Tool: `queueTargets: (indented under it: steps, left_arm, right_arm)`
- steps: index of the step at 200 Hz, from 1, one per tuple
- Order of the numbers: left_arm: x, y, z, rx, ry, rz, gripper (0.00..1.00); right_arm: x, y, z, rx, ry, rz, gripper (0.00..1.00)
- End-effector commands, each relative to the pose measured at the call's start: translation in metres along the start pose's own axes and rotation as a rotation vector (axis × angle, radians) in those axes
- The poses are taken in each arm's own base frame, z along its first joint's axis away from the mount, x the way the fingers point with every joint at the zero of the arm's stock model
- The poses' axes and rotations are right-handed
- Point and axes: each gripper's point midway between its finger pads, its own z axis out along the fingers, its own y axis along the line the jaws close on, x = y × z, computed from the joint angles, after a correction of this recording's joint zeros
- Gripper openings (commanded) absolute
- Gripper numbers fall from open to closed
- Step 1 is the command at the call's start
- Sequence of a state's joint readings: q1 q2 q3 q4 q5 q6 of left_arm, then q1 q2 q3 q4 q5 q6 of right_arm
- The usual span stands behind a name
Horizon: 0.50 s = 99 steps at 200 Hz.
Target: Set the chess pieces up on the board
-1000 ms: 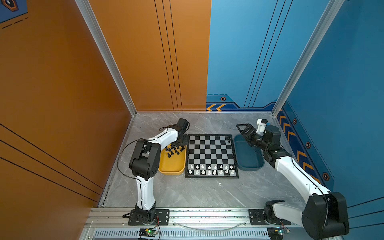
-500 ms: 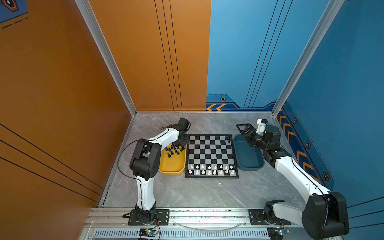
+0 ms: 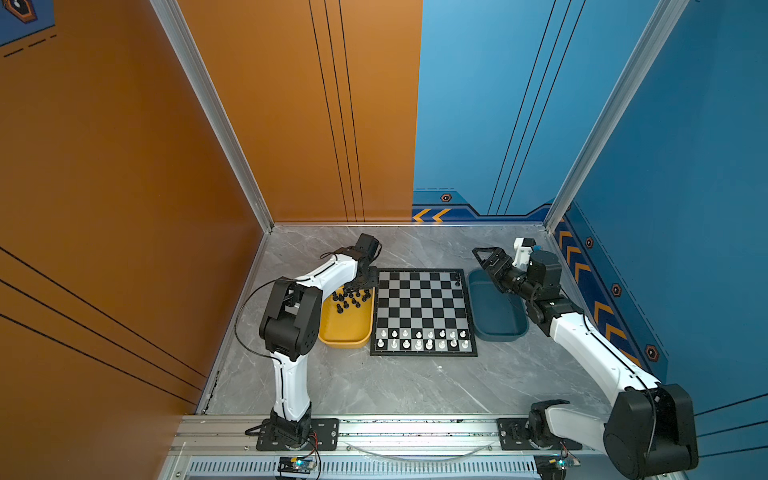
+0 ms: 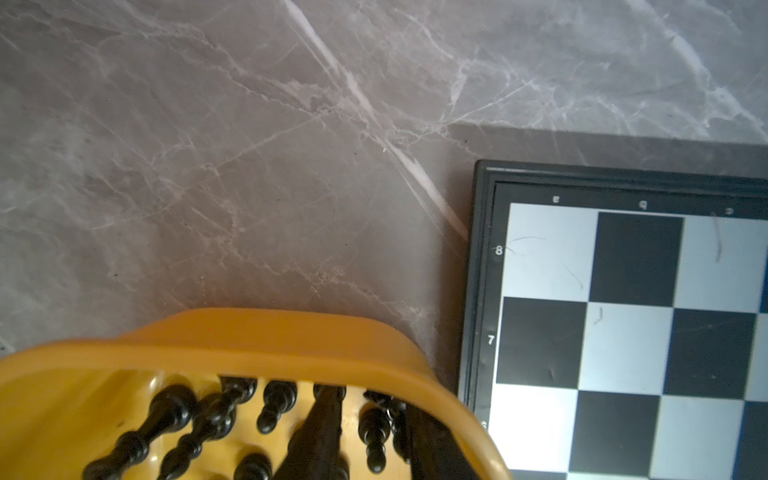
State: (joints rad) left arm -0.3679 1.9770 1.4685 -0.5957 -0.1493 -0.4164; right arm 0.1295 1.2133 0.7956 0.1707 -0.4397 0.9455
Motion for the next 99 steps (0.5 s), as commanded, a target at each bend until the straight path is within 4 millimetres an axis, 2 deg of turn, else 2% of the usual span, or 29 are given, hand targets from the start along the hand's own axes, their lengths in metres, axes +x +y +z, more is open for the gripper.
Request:
queueTargets:
  steps: [1, 99]
  left_arm:
    - [-0.002, -0.005, -0.005, 0.002, 0.0, 0.012, 0.3]
    - [0.008, -0.004, 0.001, -0.002, 0.036, -0.005, 0.28]
  right_arm:
    - [-0.007, 0.0, -0.005, 0.011, -0.032, -0.021, 1.0]
    - [-0.007, 0.0, -0.007, 0.012, -0.034, -0.021, 1.0]
